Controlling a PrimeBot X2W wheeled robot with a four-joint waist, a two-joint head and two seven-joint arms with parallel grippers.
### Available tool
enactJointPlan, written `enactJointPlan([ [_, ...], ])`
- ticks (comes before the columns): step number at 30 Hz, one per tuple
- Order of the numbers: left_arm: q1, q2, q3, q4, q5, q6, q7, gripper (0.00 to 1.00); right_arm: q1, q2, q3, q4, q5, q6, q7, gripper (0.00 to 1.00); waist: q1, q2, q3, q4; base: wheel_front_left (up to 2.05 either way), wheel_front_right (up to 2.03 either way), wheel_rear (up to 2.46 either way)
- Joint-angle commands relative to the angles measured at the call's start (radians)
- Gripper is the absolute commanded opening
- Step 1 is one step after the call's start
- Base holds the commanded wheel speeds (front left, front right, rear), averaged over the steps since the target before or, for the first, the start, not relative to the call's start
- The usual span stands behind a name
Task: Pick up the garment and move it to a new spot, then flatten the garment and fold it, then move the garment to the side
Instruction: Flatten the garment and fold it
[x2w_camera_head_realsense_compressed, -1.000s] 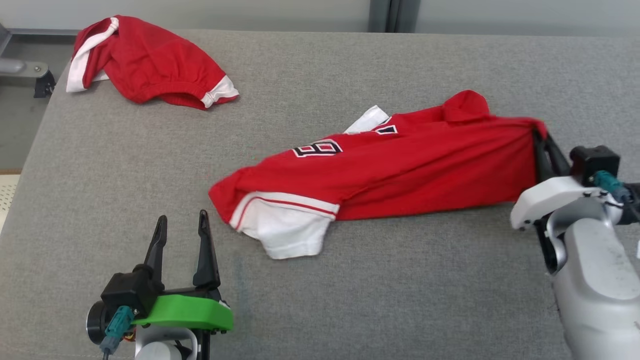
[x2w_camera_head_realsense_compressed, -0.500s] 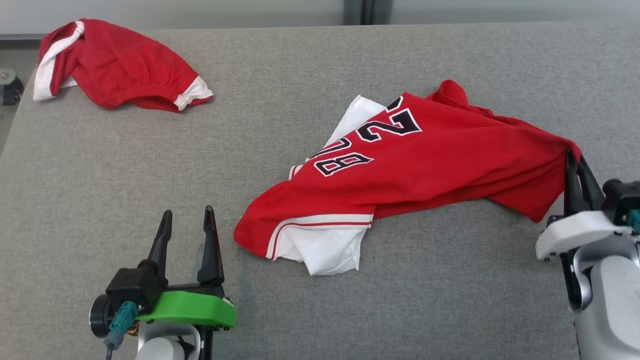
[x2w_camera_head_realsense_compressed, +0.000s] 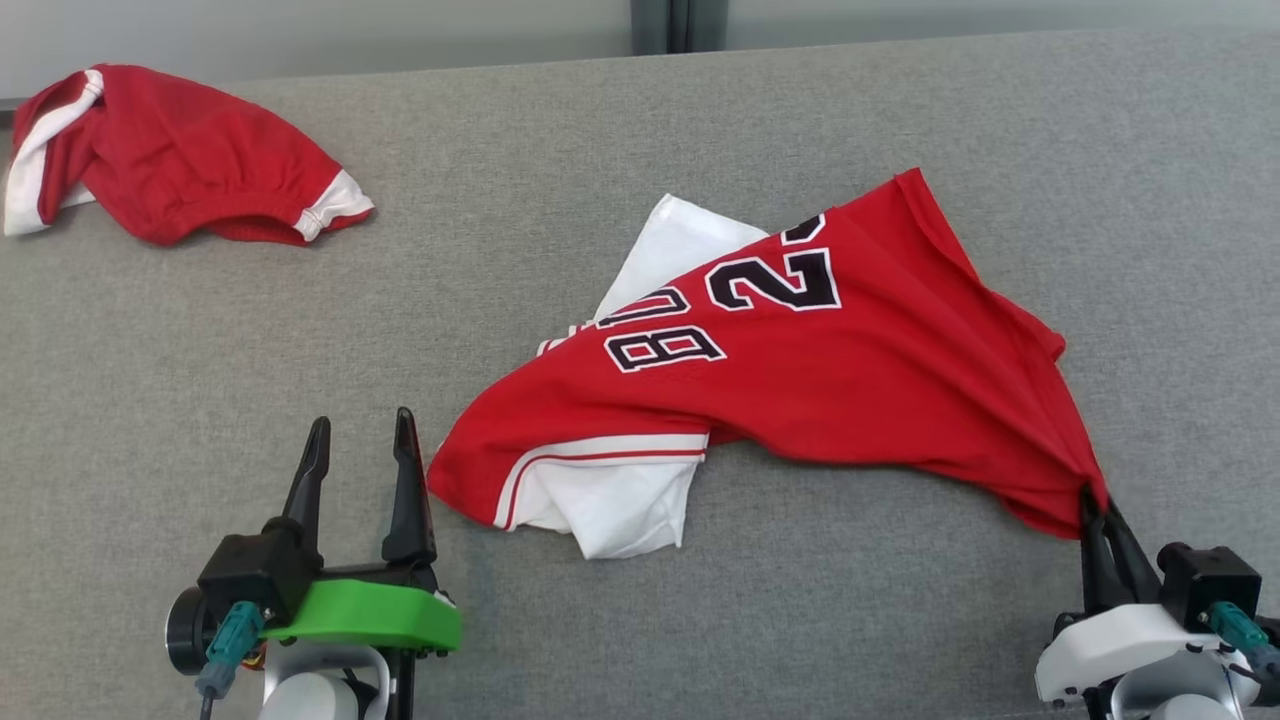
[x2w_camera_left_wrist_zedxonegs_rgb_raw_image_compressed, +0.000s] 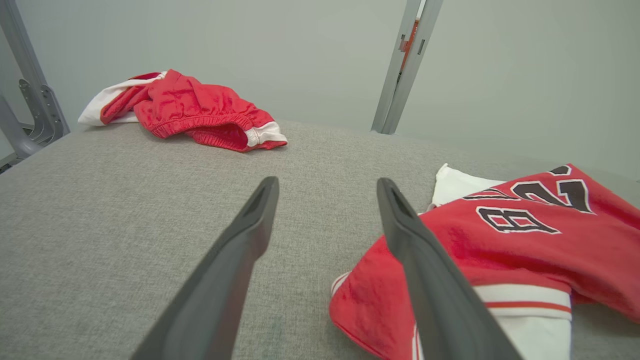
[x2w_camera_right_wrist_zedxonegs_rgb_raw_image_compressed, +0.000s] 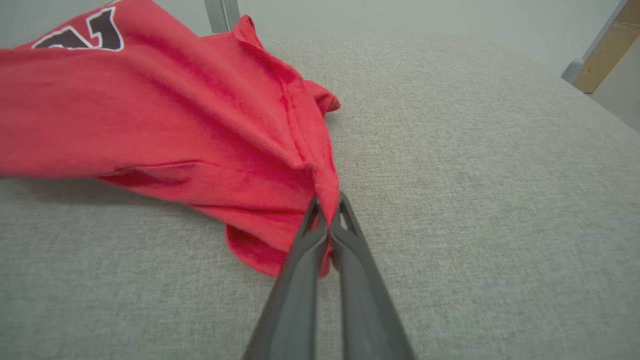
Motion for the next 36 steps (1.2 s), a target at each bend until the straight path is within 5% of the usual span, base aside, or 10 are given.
enactJointPlan([
  [1,-0.007,0.002,0.006,-0.003,0.006,-0.003,-0.001,1.0,0.016,0.0,0.004,0.006,0.007,-0.001,-0.003,0.0,0.0,0.0,-0.002,-0.014,0.0,0.0,0.0],
  [5,-0.009,0.002,0.003,0.001,0.006,-0.007,-0.001,1.0,0.035,0.004,0.021,0.015,0.013,-0.001,-0.003,0.0,0.0,0.0,-0.005,-0.029,0.0,0.0,0.0],
  [6,-0.009,0.002,0.002,0.003,0.007,-0.007,-0.001,1.0,0.04,0.005,0.028,0.013,0.014,-0.001,-0.003,0.11,0.0,0.0,-0.007,-0.031,0.0,0.0,0.0],
  [8,-0.008,0.002,0.0,0.005,0.006,-0.008,-0.001,1.0,0.055,0.005,0.037,-0.001,0.026,-0.001,-0.003,1.0,0.0,0.0,-0.013,-0.034,0.0,0.0,0.0],
  [13,0.005,0.002,-0.003,0.006,0.003,-0.007,-0.001,1.0,0.084,-0.002,0.057,-0.063,0.069,-0.001,-0.003,1.0,0.0,0.0,-0.026,-0.036,0.0,0.0,0.0],
  [20,0.017,0.002,-0.017,0.008,-0.006,-0.002,-0.001,1.0,0.041,-0.11,0.067,-0.147,0.122,-0.001,-0.003,1.0,0.0,0.0,-0.044,-0.018,0.0,0.0,0.0],
  [36,-0.008,0.002,-0.068,-0.002,-0.035,0.013,-0.001,1.0,-0.34,-0.292,0.217,0.118,0.241,-0.001,0.356,1.0,0.0,0.0,-0.001,0.141,0.0,0.0,0.0],
])
